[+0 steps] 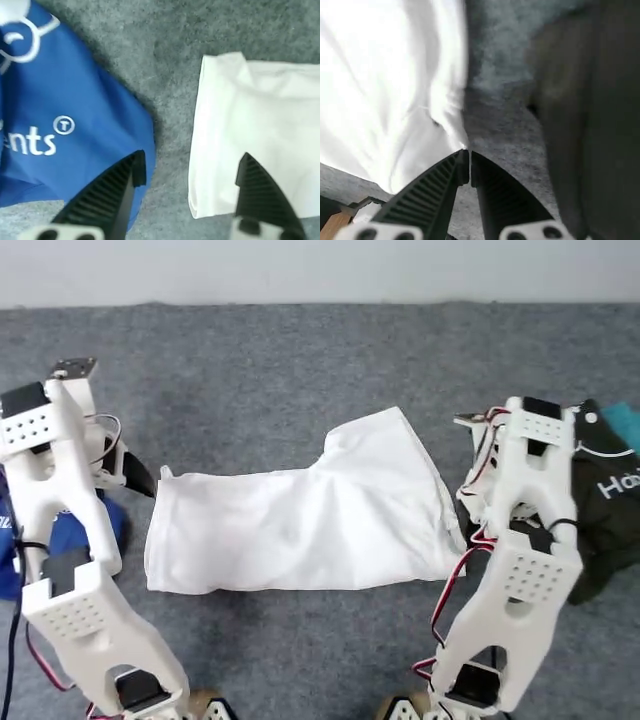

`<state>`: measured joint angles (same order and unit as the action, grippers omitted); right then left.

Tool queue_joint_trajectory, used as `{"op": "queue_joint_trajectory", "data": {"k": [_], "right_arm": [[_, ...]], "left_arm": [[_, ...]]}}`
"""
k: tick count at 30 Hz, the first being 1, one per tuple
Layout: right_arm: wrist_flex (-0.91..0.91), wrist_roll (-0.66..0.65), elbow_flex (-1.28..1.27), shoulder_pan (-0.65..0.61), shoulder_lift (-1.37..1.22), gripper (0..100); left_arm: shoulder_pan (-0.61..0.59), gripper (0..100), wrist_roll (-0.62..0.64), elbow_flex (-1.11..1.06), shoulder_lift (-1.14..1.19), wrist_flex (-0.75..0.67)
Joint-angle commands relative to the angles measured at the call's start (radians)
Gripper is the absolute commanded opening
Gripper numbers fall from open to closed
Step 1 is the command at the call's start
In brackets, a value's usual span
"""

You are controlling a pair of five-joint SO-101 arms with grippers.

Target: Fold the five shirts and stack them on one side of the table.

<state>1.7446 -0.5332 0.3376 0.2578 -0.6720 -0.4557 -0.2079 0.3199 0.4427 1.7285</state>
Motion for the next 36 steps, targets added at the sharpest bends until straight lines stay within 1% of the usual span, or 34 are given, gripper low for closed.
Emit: {"op": "queue_joint_trajectory", "data": {"k": [1,6,9,13,17,19,20,25,28,31,34,36], "right_arm": [[0.054,0.026,0.008,0.025,0.114,6.0],[0.054,0.055,-0.017,0.035,0.348,20.0],[0.051,0.058,-0.077,-0.012,0.506,20.9],[0.021,0.074,-0.114,-0.110,0.636,20.9],[-0.027,0.133,-0.118,-0.197,0.622,20.9],[0.033,0.157,-0.120,-0.225,0.575,20.9],[0.056,0.167,-0.126,-0.232,0.552,20.9],[0.047,0.172,-0.201,-0.200,0.526,20.9],[0.030,0.170,-0.275,-0.202,0.524,20.9],[-0.073,0.158,-0.384,-0.194,0.524,20.9],[-0.196,0.158,-0.511,-0.166,0.524,20.9],[-0.245,0.158,-0.575,-0.154,0.524,20.9]], "left_arm": [[0.006,29,0.011,-0.031,-0.017,0.026],[0.012,29,0.014,-0.068,-0.017,0.026],[0.037,29,0.014,-0.094,-0.017,0.026],[0.110,29,0.014,-0.127,-0.017,0.026],[0.183,29,0.015,-0.168,-0.017,0.026],[0.186,29,0.015,-0.188,-0.017,0.026],[0.178,29,0.015,-0.205,-0.017,0.028],[0.112,29,0.006,-0.288,-0.017,0.028],[0.064,29,0.005,-0.303,-0.008,0.023],[0.037,29,-0.005,-0.317,-0.008,0.023],[0.043,29,-0.057,-0.361,-0.006,0.021],[0.046,29,-0.058,-0.398,-0.006,-0.002]]}}
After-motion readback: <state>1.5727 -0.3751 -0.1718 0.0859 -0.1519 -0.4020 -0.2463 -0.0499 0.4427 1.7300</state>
